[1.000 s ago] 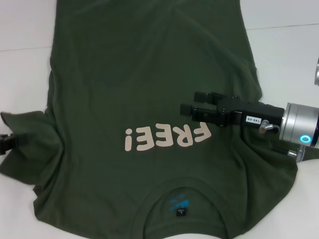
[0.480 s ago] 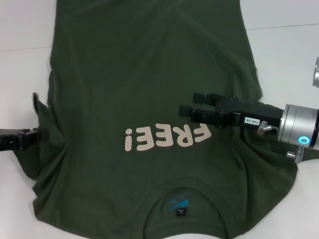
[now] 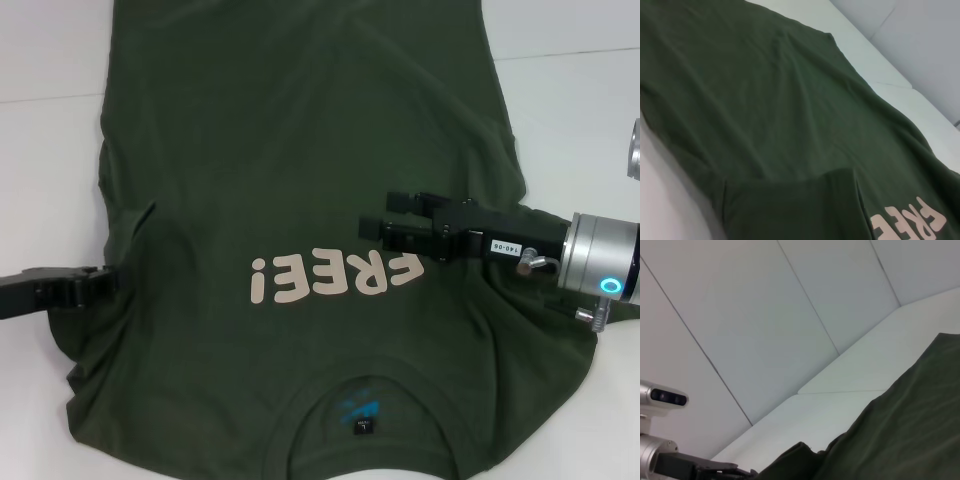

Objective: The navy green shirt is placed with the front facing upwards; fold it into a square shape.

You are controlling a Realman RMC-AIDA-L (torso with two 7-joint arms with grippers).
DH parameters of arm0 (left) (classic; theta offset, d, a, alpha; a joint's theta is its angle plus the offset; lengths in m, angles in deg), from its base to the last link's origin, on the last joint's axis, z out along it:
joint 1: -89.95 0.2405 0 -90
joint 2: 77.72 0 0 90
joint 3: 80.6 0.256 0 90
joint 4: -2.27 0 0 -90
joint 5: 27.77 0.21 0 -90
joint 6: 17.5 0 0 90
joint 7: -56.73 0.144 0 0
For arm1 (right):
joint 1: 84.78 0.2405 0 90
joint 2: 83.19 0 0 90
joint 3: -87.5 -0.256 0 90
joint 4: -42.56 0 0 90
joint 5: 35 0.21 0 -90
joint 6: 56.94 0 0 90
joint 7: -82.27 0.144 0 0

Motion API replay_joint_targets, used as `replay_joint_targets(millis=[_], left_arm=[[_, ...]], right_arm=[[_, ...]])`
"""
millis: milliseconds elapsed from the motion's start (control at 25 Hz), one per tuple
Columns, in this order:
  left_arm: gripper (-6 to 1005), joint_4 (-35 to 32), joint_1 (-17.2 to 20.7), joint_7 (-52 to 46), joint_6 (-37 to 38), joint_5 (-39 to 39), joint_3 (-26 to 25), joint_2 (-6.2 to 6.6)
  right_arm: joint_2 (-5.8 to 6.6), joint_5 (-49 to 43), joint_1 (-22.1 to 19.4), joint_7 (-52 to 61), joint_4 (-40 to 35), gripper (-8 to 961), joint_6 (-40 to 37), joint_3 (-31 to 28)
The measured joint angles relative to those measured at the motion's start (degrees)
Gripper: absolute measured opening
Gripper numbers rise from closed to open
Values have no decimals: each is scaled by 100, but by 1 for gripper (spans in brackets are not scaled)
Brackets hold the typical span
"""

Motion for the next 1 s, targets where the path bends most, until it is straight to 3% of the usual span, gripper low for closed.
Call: replay_joint_targets(millis=[440,680,1000], left_arm=[[114,-28,-1,14,-26,-1,71,-218],[125,-28,-1,36,-27,-2,331,-253],[329,21,-1,117,-21,-49,412,-276]], right_arm=[[0,-1,-3,-63,4,895,-10,17],[17,0,-15,-63,13,896,-10,17],[13,0,-19,-62,8,895,-19,17]])
